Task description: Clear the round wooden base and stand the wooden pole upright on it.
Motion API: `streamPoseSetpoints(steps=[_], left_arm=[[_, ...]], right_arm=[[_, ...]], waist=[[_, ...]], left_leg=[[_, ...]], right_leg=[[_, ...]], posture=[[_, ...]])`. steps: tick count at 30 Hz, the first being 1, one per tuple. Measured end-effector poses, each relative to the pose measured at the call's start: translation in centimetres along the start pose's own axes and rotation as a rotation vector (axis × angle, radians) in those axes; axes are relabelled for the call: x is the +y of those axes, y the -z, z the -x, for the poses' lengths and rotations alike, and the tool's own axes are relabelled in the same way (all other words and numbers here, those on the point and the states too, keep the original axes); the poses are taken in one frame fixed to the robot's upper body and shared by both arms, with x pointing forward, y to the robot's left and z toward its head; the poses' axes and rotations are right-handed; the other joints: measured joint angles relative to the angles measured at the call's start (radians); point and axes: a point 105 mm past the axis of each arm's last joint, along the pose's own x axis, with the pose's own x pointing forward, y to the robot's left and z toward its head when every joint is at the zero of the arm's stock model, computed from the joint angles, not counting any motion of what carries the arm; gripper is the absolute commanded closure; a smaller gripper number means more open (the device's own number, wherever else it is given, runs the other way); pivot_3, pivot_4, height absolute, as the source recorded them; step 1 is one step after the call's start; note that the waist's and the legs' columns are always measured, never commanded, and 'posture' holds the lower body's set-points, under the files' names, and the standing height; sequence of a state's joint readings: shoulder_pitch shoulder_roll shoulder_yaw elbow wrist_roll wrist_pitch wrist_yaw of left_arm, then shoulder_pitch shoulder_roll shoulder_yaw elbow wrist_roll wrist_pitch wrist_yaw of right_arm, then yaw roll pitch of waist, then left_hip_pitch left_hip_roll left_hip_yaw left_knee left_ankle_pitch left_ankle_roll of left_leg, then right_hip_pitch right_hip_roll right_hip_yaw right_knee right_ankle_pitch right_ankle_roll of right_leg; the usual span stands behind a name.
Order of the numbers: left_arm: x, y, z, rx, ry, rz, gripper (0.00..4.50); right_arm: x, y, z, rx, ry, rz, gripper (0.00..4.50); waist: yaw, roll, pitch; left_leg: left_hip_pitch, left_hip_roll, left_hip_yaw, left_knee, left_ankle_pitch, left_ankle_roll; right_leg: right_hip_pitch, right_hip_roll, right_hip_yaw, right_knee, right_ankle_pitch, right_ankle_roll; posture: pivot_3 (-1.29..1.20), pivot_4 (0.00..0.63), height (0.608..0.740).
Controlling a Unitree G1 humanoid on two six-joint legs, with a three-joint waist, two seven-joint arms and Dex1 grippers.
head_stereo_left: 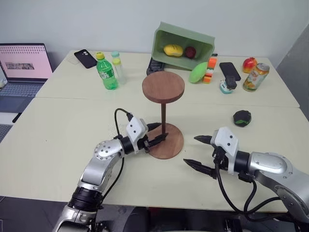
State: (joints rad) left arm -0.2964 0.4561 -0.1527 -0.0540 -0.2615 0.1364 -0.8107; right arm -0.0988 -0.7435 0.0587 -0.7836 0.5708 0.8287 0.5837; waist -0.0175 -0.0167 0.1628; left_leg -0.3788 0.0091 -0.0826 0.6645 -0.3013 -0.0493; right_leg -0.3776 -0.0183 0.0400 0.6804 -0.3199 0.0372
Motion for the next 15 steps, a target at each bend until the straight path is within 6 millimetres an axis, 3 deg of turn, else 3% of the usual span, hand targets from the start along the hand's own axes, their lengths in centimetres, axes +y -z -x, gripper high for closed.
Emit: streamPoseSetpoints(steps=[6,9,15], left_arm=[[3.7,-1.7,3.9,0.188,0.039,-0.252,2.12],[3.8,-2.2,5.1,0.219,0.068,-0.261,2.12],[4.3,-2.2,11.5,0.377,0.041,-0.144,2.12]], right_arm=[[-0.4,0.0,0.4,0.01,0.003,0.023,0.0],[-1.1,-0.3,0.9,0.004,0.012,0.043,0.0],[-3.2,-1.4,3.8,-0.014,0.016,0.13,0.0]], waist=[[-0.008,0.001,0.001],[-0.008,0.0,0.002],[-0.014,0.001,0.004]], left_leg=[[0.0,-0.001,0.002,-0.001,0.0,0.0],[-0.001,0.0,0.002,-0.001,0.0,0.0],[0.0,0.002,0.003,-0.002,0.0,0.0]], right_leg=[[-0.001,0.0,-0.001,-0.001,0.0,0.0],[-0.002,0.0,-0.001,-0.001,0.0,0.0],[-0.002,-0.001,-0.001,0.0,0.0,0.0]], posture=[[0.0,0.15,0.74],[0.0,0.15,0.74],[0.0,0.15,0.74]])
